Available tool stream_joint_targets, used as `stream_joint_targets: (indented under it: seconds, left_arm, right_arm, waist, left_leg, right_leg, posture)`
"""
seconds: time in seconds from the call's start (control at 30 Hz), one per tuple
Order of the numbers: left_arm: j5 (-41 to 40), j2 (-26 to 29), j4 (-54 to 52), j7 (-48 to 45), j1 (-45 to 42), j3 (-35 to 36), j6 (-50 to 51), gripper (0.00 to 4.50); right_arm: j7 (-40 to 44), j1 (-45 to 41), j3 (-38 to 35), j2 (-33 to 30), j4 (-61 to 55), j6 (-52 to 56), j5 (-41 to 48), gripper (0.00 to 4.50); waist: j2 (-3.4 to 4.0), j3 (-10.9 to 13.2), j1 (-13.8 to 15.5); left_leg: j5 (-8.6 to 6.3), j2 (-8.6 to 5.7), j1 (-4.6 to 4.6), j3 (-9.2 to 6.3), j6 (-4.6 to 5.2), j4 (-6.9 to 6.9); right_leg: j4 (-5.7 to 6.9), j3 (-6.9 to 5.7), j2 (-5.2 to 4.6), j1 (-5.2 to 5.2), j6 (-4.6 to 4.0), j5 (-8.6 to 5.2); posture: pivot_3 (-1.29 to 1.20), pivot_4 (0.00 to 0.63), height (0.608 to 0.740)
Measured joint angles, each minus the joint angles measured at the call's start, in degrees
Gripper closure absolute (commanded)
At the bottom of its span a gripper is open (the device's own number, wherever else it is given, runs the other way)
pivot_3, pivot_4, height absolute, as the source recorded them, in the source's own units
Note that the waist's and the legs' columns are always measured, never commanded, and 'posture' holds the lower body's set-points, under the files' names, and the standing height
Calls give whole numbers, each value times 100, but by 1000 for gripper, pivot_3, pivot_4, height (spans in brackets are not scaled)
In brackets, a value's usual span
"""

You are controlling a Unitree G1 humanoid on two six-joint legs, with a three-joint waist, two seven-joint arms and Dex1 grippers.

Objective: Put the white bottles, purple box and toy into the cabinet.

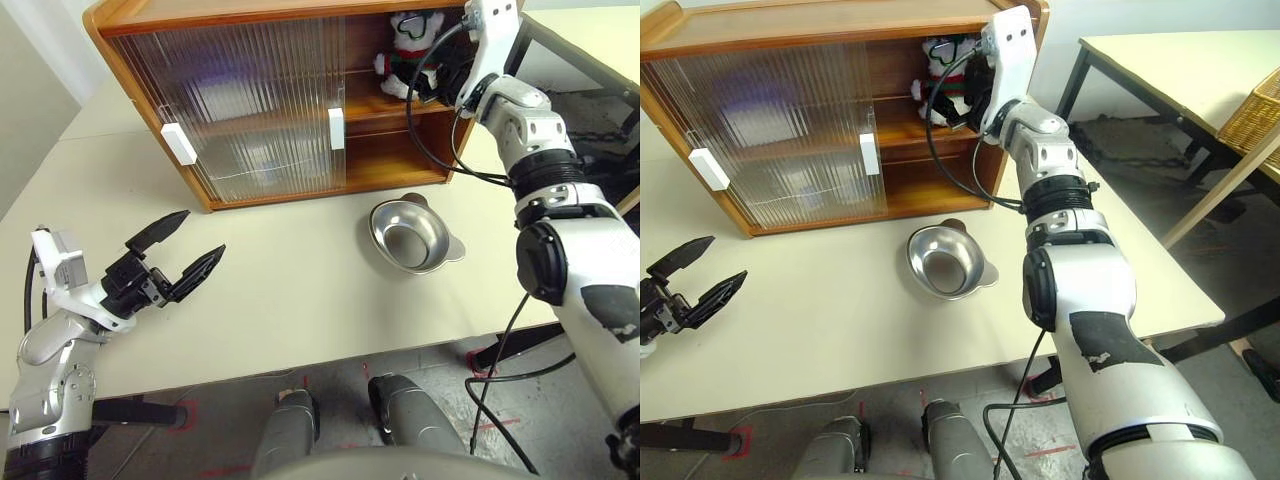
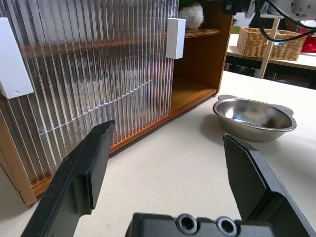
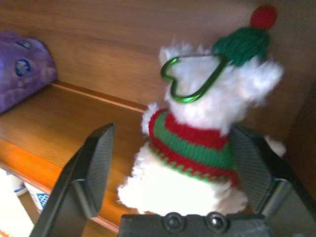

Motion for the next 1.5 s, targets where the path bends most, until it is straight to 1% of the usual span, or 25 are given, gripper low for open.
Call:
stream_joint_targets:
  seconds: [0.13,0.23,0.3,0.4,0.43,0.53,0.6,0.7,0.83,0.9,1.0,1.1,1.17,1.3,1.5]
  left_arm:
    - [0,-3,0,1,3,0,0,0]
    - [0,-3,0,5,16,1,-1,0]
    - [-9,-1,-9,3,39,19,-3,0]
    - [-24,12,-17,-23,283,122,-7,0]
    - [-24,12,-2,-31,321,146,-6,0]
    - [-30,19,-4,-64,289,168,-7,0]
    - [-30,19,-4,-78,238,165,-6,0]
    - [-29,26,0,-101,179,167,-5,0]
    - [-28,30,3,-133,166,167,-2,0]
    - [-28,31,3,-145,173,172,1,0]
    - [-30,30,0,-165,169,170,8,0]
    - [-31,31,0,-172,192,178,16,0]
    - [-32,30,0,-174,208,182,19,0]
    - [-33,33,-1,-180,198,181,21,0]
    - [-32,34,2,-182,159,173,24,0]
  right_arm:
    - [381,-27,-5,-170,-225,362,47,14]
    - [1012,-17,-8,-419,-731,1032,259,14]
    - [1476,100,46,-705,-1308,1562,394,14]
    - [2120,603,176,-1627,-2258,2431,434,14]
    - [2262,750,179,-1811,-2504,2644,462,14]
    - [2409,983,190,-1982,-3094,3172,579,14]
    - [2505,1154,186,-2042,-3597,3634,798,14]
    - [2758,1501,187,-2192,-4233,4524,1254,14]
    - [3202,2264,292,-2723,-5097,5782,1882,14]
    - [3374,2602,364,-2917,-5372,6227,2171,14]
    - [3491,3028,422,-3197,-5510,6431,2362,14]
    - [3534,3488,498,-3634,-5495,6602,2393,14]
    - [3528,3792,536,-3761,-5491,6659,2394,14]
    - [3287,4408,583,-3732,-5496,6677,2386,14]
    - [2816,4981,381,-3304,-5485,6813,2499,14]
  waist:
    - [0,0,2]
    - [1,1,8]
    - [-2,1,11]
    - [-6,-2,51]
    - [-5,-1,53]
    - [-4,-1,18]
    - [-5,-1,-26]
    - [-5,-1,-37]
    - [-5,-1,-12]
    - [-5,0,-7]
    - [-5,0,7]
    - [-6,0,24]
    - [-7,1,29]
    - [-7,4,24]
    - [-6,10,25]
  left_leg:
    - [-1,-1,-2,0,-1,0]
    - [-1,-1,-7,2,-2,0]
    - [-2,-2,-7,2,-3,-1]
    - [-9,-7,-5,0,-16,5]
    - [-10,-9,-5,4,-18,5]
    - [-10,-8,4,12,-17,7]
    - [-9,-5,19,14,-17,7]
    - [-6,-2,36,11,-14,11]
    - [-4,-10,34,9,-16,21]
    - [-4,-13,32,11,-17,27]
    - [-5,-16,26,9,-18,38]
    - [-8,-18,21,4,-21,43]
    - [-9,-19,21,3,-22,42]
    - [-11,-16,21,3,-24,42]
    - [-14,-19,15,-1,-26,42]
  right_leg:
    - [-2,0,0,0,-1,-1]
    - [-2,0,0,-4,-1,-5]
    - [-2,-2,0,-3,-1,-12]
    - [-1,1,-2,9,6,-33]
    - [0,2,-6,9,7,-34]
    - [4,4,-6,10,9,-30]
    - [4,2,1,18,60,-55]
    - [5,2,14,40,65,-57]
    - [4,1,19,50,74,-62]
    - [4,3,21,52,78,-65]
    - [4,4,20,52,81,-67]
    - [3,5,19,53,89,-72]
    - [2,6,19,52,91,-73]
    - [2,5,22,51,95,-76]
    - [-1,9,21,50,108,-84]
  posture:
    - [-101,94,740]
    - [-104,95,740]
    - [-118,95,740]
    - [-131,97,740]
    - [-136,97,740]
    - [-140,96,740]
    - [-139,96,740]
    - [-138,97,740]
    - [-135,98,740]
    - [-133,99,740]
    - [-131,101,740]
    - [-135,103,740]
    - [-137,104,740]
    - [-141,108,740]
    - [-144,118,740]
